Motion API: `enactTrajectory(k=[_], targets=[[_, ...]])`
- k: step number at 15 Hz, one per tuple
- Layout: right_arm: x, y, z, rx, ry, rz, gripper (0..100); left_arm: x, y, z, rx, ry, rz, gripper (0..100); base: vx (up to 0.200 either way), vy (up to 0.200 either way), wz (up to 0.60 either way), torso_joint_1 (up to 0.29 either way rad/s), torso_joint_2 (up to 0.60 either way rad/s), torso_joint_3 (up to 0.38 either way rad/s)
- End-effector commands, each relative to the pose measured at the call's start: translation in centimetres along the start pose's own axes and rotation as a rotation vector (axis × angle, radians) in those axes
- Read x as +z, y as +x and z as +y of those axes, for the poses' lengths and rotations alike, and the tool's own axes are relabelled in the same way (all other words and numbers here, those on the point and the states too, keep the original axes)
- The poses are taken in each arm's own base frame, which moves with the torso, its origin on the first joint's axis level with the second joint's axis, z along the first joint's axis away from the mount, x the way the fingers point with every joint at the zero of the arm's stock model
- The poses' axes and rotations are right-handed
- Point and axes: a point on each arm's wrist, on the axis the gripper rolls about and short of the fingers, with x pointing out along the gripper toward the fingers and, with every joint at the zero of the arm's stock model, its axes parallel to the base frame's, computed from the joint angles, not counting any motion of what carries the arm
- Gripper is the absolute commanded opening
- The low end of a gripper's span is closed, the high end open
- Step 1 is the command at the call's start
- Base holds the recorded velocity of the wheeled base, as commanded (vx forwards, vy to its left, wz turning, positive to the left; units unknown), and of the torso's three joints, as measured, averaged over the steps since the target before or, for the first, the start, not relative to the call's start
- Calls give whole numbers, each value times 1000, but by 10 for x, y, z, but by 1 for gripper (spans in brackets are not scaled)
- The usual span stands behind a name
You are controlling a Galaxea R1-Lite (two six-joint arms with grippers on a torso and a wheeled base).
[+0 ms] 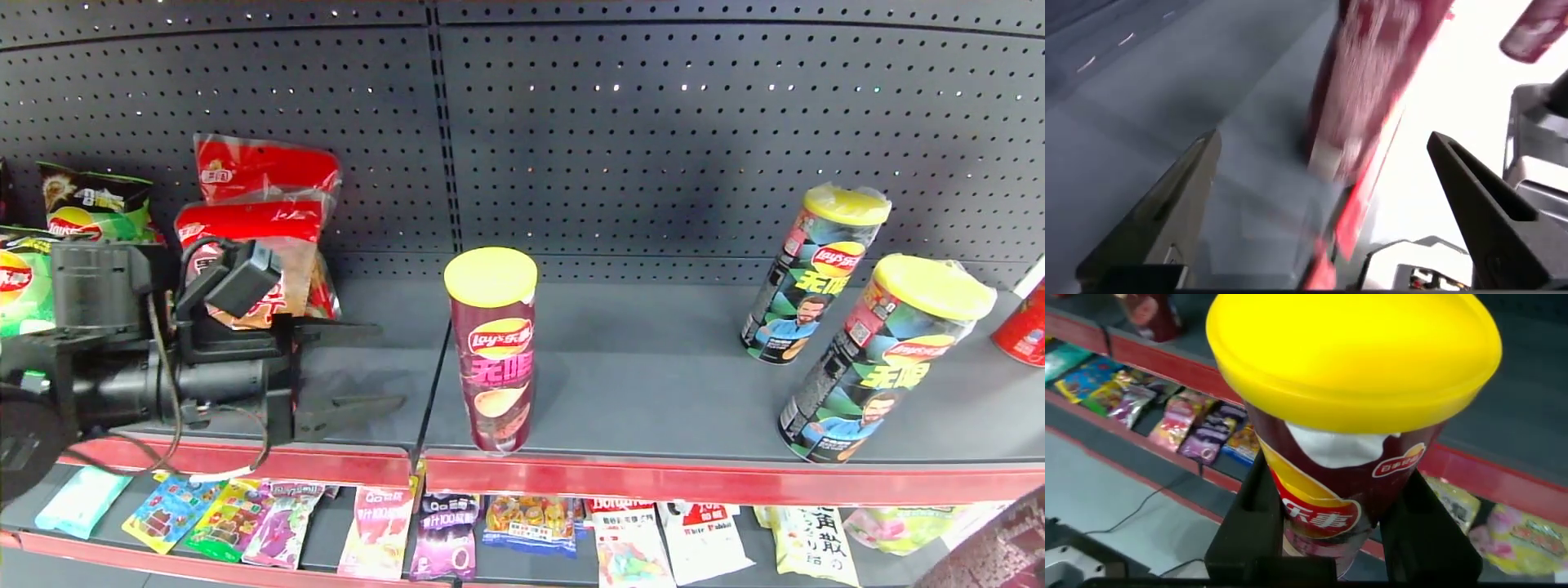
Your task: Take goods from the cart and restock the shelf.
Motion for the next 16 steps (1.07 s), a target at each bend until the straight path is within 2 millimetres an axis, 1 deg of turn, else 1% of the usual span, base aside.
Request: enactTrajectory(k=[1, 2, 3, 4, 6, 8, 9, 10, 12, 13, 14, 15, 16], targets=[[27, 13, -6, 95, -1, 22, 0, -8, -35, -32, 63, -8, -14, 100, 0, 0, 0, 0, 0, 0], [45, 21, -8, 171, -15, 21, 0, -18, -46, -51, 91, -34, -3, 100, 0, 0, 0, 0, 0, 0], [52, 25, -8, 196, -21, 21, 0, -21, -50, -58, 104, -43, 0, 100, 0, 0, 0, 0, 0, 0], [71, 38, -8, 265, -35, 27, 0, -29, -58, -73, 136, -64, 5, 100, 0, 0, 0, 0, 0, 0], [91, 63, -5, 321, -49, 55, 0, -35, -66, -87, 174, -73, 2, 100, 0, 0, 0, 0, 0, 0], [99, 82, 1, 375, -63, 60, 0, -36, -71, -95, 191, -77, -10, 100, 0, 0, 0, 0, 0, 0], [99, 82, 1, 375, -63, 60, 0, -36, -71, -95, 191, -77, -10, 100, 0, 0, 0, 0, 0, 0], [106, 111, 11, 395, -81, 25, 0, -37, -74, -100, 214, -65, -18, 100, 0, 0, 0, 0, 0, 0], [109, 131, 23, 418, -97, 13, 0, -37, -76, -102, 219, -61, -20, 100, 0, 0, 0, 0, 0, 0], [110, 135, 26, 421, -100, 12, 0, -37, -75, -102, 219, -63, -18, 100, 0, 0, 0, 0, 0, 0], [110, 145, 30, 412, -103, 17, 0, -37, -76, -102, 222, -63, -18, 100, 0, 0, 0, 0, 0, 0], [116, 161, 35, 401, -107, -1, 0, -36, -77, -104, 229, -56, -22, 100, 0, 0, 0, 0, 0, 0], [119, 166, 37, 402, -110, -9, 0, -37, -77, -105, 231, -56, -22, 100, 0, 0, 0, 0, 0, 0]])
